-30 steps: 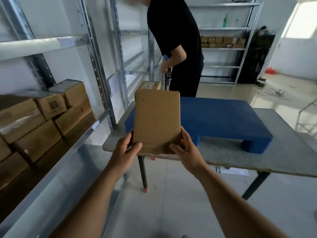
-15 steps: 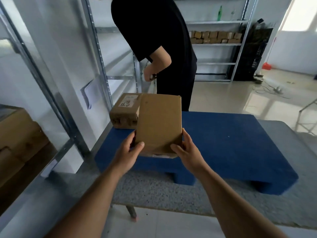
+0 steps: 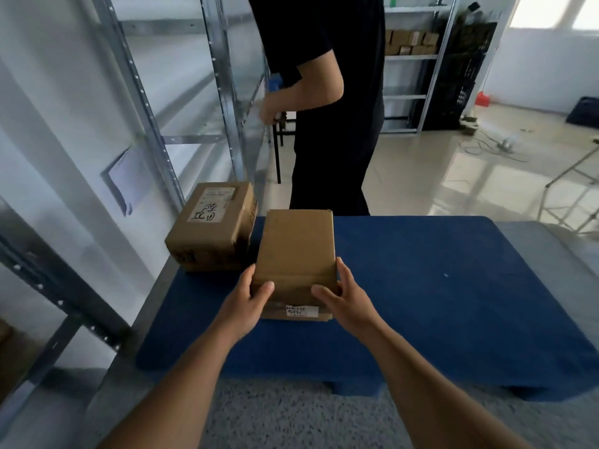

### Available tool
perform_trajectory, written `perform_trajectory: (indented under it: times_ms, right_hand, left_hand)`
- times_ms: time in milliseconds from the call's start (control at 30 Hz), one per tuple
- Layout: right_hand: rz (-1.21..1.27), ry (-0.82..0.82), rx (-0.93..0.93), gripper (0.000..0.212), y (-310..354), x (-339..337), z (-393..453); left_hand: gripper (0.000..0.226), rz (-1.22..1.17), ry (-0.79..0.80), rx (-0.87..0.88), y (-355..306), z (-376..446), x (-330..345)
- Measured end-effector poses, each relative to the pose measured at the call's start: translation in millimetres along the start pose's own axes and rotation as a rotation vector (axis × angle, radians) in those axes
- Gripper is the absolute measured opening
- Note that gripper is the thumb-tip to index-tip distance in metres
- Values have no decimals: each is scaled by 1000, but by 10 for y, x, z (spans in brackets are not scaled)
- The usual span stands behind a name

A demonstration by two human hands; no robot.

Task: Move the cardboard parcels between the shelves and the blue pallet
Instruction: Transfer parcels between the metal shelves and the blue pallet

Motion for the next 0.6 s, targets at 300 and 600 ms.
perform_trajectory:
  times_ms: [300,600]
  right_hand:
    - [-96,-69,54,80,120,166,646]
    - [-120,-81,60,80,287,247,1168]
  left_hand:
    - [44,415,-377,347,-612,535,-743]
    - [43,758,-234,276,-363,1259,-922]
Point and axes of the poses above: each hand's wrist, its own z-axis towards the middle knuckle, its own x-axis out of the palm, y = z × x, the point moved 10 cm from there along z, towards the middle knuckle, and after that the axes turned 8 degrees about -y, right-handed, at the moved point
